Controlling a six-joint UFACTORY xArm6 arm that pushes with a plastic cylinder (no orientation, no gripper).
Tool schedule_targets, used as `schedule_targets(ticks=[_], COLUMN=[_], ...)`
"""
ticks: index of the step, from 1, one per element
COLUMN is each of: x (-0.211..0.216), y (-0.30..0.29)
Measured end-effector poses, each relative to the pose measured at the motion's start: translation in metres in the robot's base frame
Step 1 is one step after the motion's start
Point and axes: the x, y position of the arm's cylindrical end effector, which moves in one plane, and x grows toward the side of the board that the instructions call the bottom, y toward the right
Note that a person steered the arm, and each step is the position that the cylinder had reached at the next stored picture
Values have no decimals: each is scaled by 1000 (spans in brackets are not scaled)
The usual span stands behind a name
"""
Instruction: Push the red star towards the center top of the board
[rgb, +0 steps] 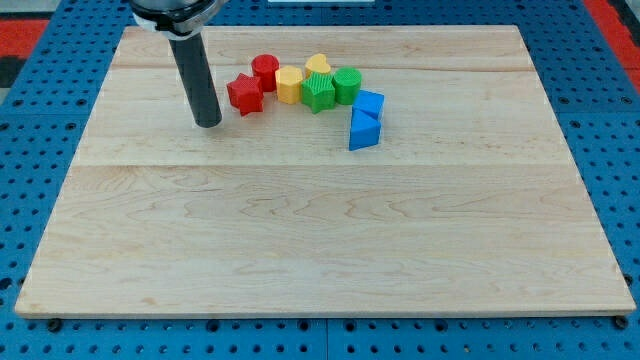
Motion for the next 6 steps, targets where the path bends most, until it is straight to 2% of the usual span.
schedule_targets(ticks=[2, 4, 6], x=[-26, -43, -80], y=[32, 93, 107])
